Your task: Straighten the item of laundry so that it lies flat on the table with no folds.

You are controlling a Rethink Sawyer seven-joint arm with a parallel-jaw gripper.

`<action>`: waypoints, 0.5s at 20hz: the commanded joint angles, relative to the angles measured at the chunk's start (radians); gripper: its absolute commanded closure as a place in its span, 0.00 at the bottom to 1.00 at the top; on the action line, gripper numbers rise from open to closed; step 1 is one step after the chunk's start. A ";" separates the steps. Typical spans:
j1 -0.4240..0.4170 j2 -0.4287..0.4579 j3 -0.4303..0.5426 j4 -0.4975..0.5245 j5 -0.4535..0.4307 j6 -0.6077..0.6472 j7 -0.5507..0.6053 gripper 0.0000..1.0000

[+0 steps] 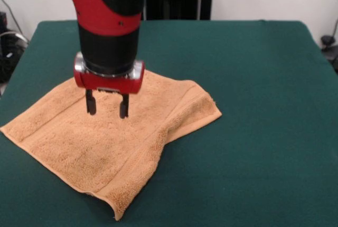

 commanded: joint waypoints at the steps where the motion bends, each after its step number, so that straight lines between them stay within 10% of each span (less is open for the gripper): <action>1: 0.042 0.115 0.100 0.047 -0.013 -0.097 0.091 0.00; 10: 0.061 0.208 0.057 0.001 0.002 -0.143 0.163 0.00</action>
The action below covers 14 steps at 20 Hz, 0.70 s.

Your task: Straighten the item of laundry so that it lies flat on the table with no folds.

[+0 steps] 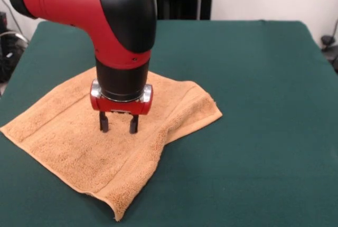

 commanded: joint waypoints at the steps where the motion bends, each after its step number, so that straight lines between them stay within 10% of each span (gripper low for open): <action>1: 0.056 0.123 0.054 0.012 -0.001 -0.071 0.167 0.00; 14: 0.063 0.152 0.022 0.010 0.004 -0.042 0.179 0.00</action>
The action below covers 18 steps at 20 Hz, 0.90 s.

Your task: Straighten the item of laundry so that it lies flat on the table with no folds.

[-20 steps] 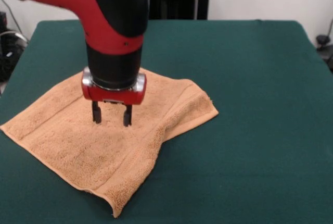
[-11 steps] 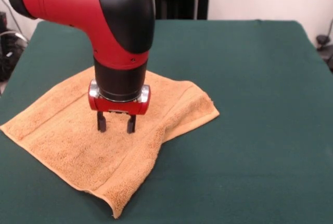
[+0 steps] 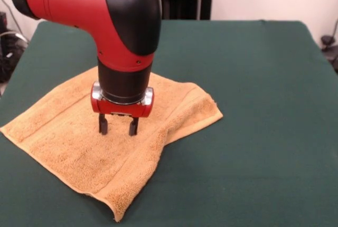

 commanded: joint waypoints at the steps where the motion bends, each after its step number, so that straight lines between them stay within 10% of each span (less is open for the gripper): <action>1: 0.042 0.136 0.044 0.033 0.002 -0.040 0.178 0.00; 18: -0.089 0.072 0.046 0.255 -0.042 -0.122 0.103 0.00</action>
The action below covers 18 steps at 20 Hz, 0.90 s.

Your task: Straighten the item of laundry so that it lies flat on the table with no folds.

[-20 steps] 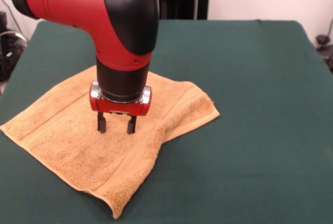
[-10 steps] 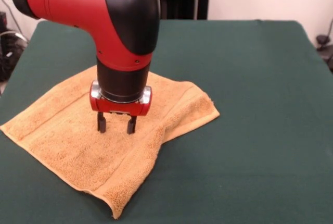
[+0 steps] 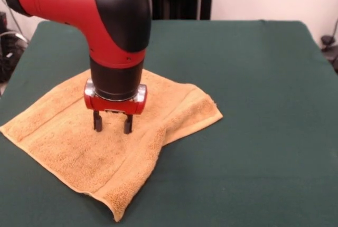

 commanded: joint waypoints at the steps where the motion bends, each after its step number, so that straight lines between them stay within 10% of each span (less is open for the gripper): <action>1: -0.061 0.091 0.030 0.224 -0.051 -0.108 0.100 0.00; 18: -0.076 0.088 -0.027 0.249 -0.101 -0.131 0.079 0.00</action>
